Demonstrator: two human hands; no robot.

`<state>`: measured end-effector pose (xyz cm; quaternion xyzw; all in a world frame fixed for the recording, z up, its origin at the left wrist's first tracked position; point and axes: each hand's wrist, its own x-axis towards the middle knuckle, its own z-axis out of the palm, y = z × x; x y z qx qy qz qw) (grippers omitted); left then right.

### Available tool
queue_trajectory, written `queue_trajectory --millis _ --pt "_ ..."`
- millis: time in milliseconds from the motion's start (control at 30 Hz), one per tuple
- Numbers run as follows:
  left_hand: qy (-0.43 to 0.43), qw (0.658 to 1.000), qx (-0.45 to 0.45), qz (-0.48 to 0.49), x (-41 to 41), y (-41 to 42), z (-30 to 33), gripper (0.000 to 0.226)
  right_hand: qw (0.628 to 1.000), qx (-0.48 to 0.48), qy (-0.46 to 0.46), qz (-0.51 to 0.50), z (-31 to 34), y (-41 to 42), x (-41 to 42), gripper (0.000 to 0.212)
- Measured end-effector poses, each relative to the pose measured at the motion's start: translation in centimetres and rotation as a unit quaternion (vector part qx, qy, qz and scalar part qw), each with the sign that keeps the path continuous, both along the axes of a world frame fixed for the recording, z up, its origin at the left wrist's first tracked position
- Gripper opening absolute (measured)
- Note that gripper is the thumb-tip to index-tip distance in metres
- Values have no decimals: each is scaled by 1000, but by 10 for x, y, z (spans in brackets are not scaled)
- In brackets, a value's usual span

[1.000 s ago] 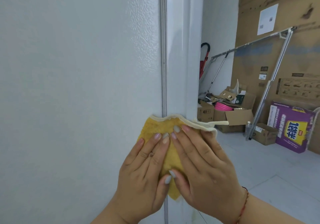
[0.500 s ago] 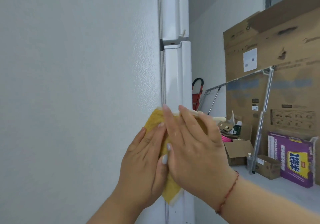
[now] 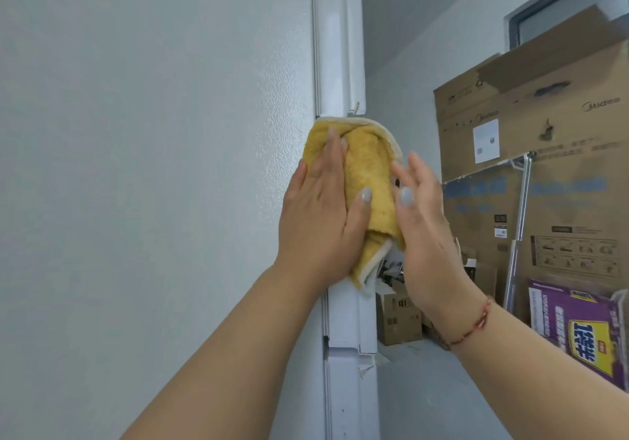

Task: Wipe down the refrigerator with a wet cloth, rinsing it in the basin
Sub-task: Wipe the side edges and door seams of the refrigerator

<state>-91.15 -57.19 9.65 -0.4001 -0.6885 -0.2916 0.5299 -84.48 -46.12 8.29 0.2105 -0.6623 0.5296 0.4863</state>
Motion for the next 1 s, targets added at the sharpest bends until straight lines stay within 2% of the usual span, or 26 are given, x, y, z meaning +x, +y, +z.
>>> queue_trajectory --millis 133,200,500,733,867,933,967,1000 --pt "16 999 21 19 3 4 -10 66 994 8 -31 100 -4 -2 -3 106" --pt "19 999 28 11 2 3 -29 64 994 -1 -28 106 -10 -2 -1 100" --pt "1 996 78 -34 6 1 -144 47 997 -47 36 -51 -66 -3 3 74" --pt "3 996 86 -34 7 -1 -198 43 994 -74 20 -72 -113 -17 5 67" --pt "0 993 111 -31 10 -1 -205 36 994 -78 6 -77 -130 -25 15 50" --pt "-18 993 112 -30 14 -6 -210 33 993 -88 -10 -79 -137 -28 21 46" --pt "-51 992 112 -34 19 -11 -214 32 992 -92 -16 -79 -141 -29 24 44" --pt "-130 982 124 -57 29 -17 -218 32 992 -93 -25 -83 -146 -31 28 42"
